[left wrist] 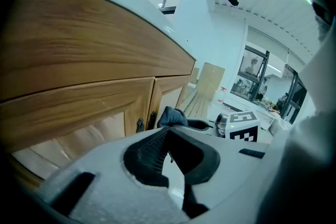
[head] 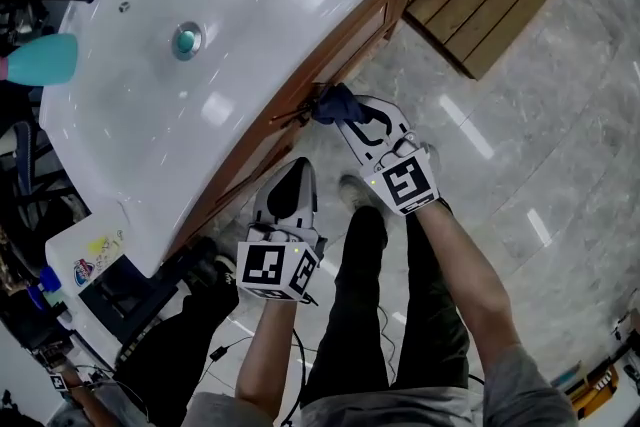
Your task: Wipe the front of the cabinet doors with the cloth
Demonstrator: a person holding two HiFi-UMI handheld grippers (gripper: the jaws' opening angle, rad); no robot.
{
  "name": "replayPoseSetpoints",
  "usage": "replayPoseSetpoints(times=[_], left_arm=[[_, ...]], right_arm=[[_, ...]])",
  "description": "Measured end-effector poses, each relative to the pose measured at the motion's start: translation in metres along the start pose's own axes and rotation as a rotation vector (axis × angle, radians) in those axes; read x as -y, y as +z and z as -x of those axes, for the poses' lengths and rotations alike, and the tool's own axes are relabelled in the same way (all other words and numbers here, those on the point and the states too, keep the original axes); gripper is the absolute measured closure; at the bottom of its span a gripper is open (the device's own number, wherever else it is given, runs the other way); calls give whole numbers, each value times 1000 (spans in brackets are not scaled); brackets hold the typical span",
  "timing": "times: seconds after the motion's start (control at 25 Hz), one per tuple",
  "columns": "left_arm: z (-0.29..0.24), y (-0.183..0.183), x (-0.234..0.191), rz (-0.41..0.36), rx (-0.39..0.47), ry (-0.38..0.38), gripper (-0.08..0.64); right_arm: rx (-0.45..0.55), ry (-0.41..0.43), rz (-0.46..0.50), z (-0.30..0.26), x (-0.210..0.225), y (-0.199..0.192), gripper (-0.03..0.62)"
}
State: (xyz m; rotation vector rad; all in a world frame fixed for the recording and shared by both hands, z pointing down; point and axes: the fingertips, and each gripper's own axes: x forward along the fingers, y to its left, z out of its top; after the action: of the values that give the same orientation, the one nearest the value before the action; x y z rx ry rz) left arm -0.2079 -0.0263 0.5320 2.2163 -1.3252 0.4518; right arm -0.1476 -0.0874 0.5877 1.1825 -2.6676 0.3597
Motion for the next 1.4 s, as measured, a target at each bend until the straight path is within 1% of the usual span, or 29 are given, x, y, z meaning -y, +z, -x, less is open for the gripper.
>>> replayPoseSetpoints(times=[0.28,0.64,0.92,1.2,1.4], left_arm=[[10,-10,-7,-15,-19,-36,554],[13,-12,-22,-26,-25,-35,554],[10,-14,-21,-24,-40,-40,554],[2,-14,-15,-30,-56,-50,554],[-7,-13,-12,-33,-67,-50,554]], right_arm=[[-31,-48,18,-21,-7,-16,506],[-15,-90,-2,-31,-5,-18,508],[-20,-101,-1,-33,-2,-18,509],[-19,-121,-39,-35,9,-19,509],[-20,-113,-43,-36,16,-18,509]])
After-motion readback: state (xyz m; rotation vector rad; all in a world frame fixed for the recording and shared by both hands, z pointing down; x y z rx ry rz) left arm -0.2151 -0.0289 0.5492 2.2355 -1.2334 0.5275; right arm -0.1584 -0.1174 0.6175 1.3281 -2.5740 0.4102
